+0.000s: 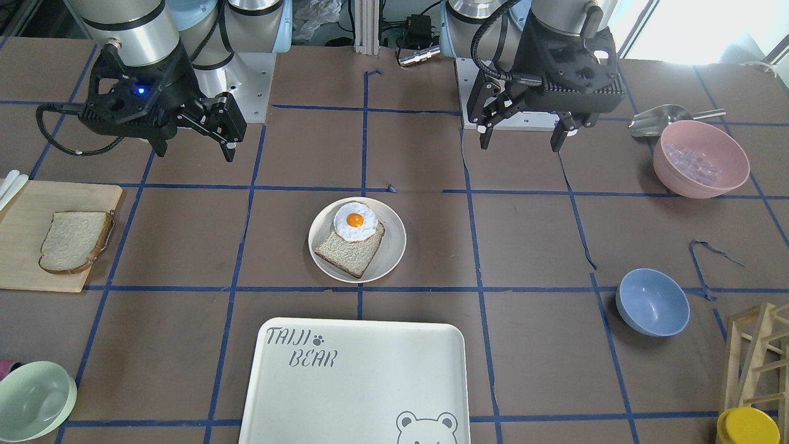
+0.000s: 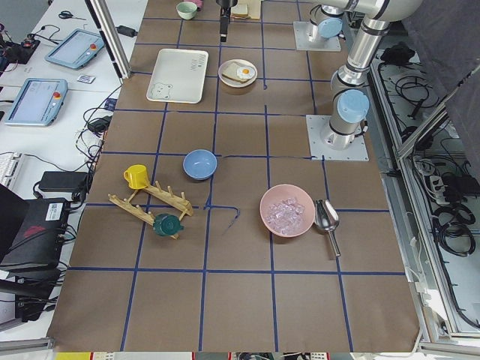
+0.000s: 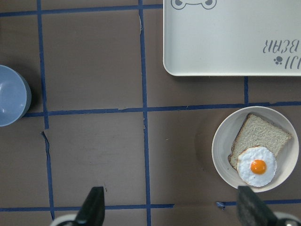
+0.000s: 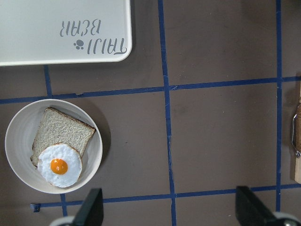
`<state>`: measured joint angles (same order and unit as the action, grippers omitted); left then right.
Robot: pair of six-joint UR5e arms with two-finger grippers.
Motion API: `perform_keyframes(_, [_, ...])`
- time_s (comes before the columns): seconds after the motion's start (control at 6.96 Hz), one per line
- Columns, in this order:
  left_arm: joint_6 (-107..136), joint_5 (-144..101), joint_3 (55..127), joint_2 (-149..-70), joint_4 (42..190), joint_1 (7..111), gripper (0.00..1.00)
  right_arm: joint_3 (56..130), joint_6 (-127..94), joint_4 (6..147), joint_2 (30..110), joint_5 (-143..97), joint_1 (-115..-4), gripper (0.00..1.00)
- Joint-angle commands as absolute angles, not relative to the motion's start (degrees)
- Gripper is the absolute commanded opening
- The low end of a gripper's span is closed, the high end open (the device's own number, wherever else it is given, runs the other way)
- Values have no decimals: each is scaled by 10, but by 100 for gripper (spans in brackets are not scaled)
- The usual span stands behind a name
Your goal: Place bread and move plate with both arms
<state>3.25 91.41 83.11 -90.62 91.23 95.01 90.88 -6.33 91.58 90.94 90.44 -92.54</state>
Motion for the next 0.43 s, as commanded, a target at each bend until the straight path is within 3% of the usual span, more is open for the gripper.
perform_keyframes(0.0, [33,915,831,-906,912,950,100,909,-63,916,910,904,-925,100])
perform_keyframes(0.29, [33,915,831,-906,912,950,100,909,-64,916,912,904,-925,100])
